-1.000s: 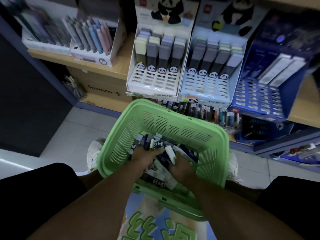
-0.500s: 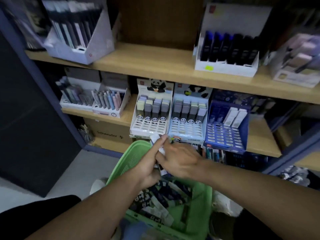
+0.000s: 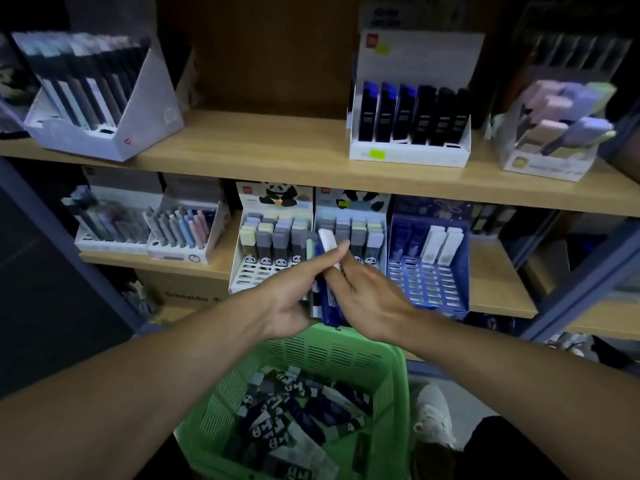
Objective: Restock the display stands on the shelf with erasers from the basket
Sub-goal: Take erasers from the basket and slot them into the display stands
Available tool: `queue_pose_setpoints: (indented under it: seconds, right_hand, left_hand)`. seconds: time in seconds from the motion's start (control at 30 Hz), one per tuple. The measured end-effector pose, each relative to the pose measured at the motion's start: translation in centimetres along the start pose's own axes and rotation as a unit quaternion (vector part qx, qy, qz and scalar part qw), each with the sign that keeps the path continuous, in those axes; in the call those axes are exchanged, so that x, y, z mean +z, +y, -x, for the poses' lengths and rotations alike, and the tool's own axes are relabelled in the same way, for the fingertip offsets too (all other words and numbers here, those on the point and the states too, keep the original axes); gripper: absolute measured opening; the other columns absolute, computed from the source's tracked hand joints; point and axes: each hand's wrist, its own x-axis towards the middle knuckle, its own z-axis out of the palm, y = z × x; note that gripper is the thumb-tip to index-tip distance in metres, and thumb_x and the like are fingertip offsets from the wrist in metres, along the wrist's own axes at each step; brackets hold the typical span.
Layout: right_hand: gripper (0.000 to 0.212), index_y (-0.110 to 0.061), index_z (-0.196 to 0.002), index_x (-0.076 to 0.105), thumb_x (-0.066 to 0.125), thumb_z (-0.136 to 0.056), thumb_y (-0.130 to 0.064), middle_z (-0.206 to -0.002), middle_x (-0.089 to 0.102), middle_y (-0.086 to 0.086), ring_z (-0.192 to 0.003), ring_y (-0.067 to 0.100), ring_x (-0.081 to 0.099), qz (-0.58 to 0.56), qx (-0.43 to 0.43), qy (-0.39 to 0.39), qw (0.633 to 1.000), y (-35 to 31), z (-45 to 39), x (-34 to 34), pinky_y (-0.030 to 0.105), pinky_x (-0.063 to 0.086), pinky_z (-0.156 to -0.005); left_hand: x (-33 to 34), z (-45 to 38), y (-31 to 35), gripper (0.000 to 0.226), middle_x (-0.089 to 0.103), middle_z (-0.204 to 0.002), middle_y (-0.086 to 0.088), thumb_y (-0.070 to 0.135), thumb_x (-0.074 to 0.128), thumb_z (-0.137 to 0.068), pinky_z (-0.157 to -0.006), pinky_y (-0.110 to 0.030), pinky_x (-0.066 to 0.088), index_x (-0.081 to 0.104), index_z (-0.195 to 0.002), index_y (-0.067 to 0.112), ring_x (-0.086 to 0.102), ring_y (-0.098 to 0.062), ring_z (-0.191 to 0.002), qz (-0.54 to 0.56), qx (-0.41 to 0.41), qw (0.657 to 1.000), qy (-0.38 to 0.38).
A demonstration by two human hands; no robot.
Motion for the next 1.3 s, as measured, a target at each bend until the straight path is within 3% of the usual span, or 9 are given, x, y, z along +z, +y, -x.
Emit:
queue_pose_setpoints:
  seconds: [0.13, 0.27, 0.53, 0.63, 0.77, 1.0, 1.17, 1.23, 1.3]
  right_hand:
    - [0.063, -0.040, -0.158, -0.002, 0.015, -0.100, -0.059, -0.118, 0.067, 0.005, -0.103, 0.024, 0.064, -0.103, 0.021, 0.009, 0.994, 2.3, -1.5, 1.2, 0.050, 0.052, -0.092]
    - [0.049, -0.034, -0.149, 0.035, 0.022, -0.104, -0.051, -0.101, 0.069, 0.002, -0.091, 0.027, 0.067, -0.176, 0.051, 0.021, 0.983, 3.3, -2.4, 1.3, 0.050, 0.055, -0.082]
    - [0.035, -0.031, -0.100, 0.056, 0.025, -0.106, -0.045, -0.083, 0.062, -0.008, -0.069, 0.003, 0.057, -0.231, 0.077, 0.019, 0.970, 3.8, -3.2, 1.7, 0.025, 0.041, -0.065]
    - [0.049, -0.023, -0.106, 0.062, 0.025, -0.103, -0.055, -0.090, 0.070, -0.003, -0.075, 0.011, 0.062, -0.260, 0.099, -0.017, 0.960, 4.2, -3.2, 2.0, 0.028, 0.046, -0.070]
    - [0.039, -0.019, -0.085, 0.059, 0.034, -0.108, -0.040, -0.051, 0.056, -0.006, -0.042, 0.012, 0.046, -0.343, 0.132, -0.026, 0.930, 4.5, -2.9, 1.9, 0.023, 0.033, -0.044]
    - [0.025, -0.015, -0.124, 0.061, 0.044, -0.107, -0.022, -0.106, 0.068, 0.014, -0.075, 0.021, 0.063, -0.372, 0.118, 0.070, 0.918, 6.7, -3.2, 1.0, 0.026, 0.050, -0.054]
    - [0.046, -0.019, -0.141, 0.041, 0.061, -0.099, -0.014, -0.111, 0.065, 0.004, -0.087, 0.027, 0.069, -0.281, 0.101, 0.125, 0.946, 9.2, -3.1, -0.4, 0.041, 0.059, -0.073]
    - [0.065, -0.030, -0.148, 0.030, 0.065, -0.096, -0.012, -0.108, 0.057, 0.001, -0.081, 0.034, 0.066, -0.254, 0.085, 0.168, 0.949, 10.3, -3.0, -1.2, 0.046, 0.057, -0.066]
    - [0.064, -0.031, -0.148, 0.031, 0.065, -0.097, -0.014, -0.107, 0.052, -0.001, -0.070, 0.031, 0.060, -0.198, 0.079, 0.200, 0.956, 11.4, -3.1, -2.3, 0.032, 0.045, -0.056]
  left_hand:
    - [-0.5, -1.7, -0.3, 0.038, 0.073, -0.082, -0.008, 0.027, 0.071, -0.089, -0.061, -0.030, 0.057, 0.068, -0.118, 0.003, 0.070, -0.019, -0.069, 0.081, -0.008, 0.997, -0.009]
    - [0.1, -3.4, -0.8, 0.017, 0.058, -0.066, -0.004, 0.018, 0.061, -0.096, -0.042, -0.022, 0.044, 0.067, -0.104, 0.004, 0.052, -0.012, -0.049, 0.113, -0.003, 0.994, 0.000]
    - [-0.4, -5.0, -1.6, 0.028, 0.053, -0.065, -0.001, 0.036, 0.068, -0.092, -0.043, -0.020, 0.036, 0.069, -0.101, 0.010, 0.043, -0.010, -0.050, 0.082, 0.003, 0.997, 0.002]
    - [-0.7, -5.0, -1.7, 0.025, 0.067, -0.072, -0.003, 0.036, 0.070, -0.090, -0.047, -0.022, 0.047, 0.071, -0.095, 0.012, 0.060, -0.015, -0.054, 0.077, -0.002, 0.997, 0.002]
    - [-0.8, -4.8, -1.6, 0.019, 0.074, -0.081, -0.006, 0.027, 0.070, -0.089, -0.057, -0.027, 0.055, 0.071, -0.100, 0.011, 0.070, -0.017, -0.063, 0.089, 0.009, 0.996, 0.010]
    - [-1.5, -5.4, -1.6, 0.013, 0.065, -0.071, -0.005, 0.013, 0.063, -0.092, -0.044, -0.020, 0.050, 0.061, -0.104, 0.007, 0.063, -0.014, -0.059, 0.165, 0.027, 0.982, 0.090]
    - [-1.0, -5.5, -2.0, 0.017, 0.065, -0.070, -0.003, 0.023, 0.073, -0.088, -0.052, -0.024, 0.054, 0.066, -0.097, 0.010, 0.059, -0.013, -0.054, 0.117, -0.018, 0.991, 0.069]
    - [-0.4, -5.4, -2.2, 0.024, 0.066, -0.076, -0.005, 0.025, 0.073, -0.088, -0.056, -0.027, 0.056, 0.067, -0.103, 0.008, 0.060, -0.016, -0.060, 0.122, -0.039, 0.991, 0.042]
    - [0.4, -5.2, -2.4, 0.030, 0.067, -0.082, -0.009, 0.023, 0.069, -0.090, -0.058, -0.029, 0.058, 0.065, -0.112, 0.003, 0.062, -0.020, -0.065, 0.136, -0.056, 0.989, 0.012]
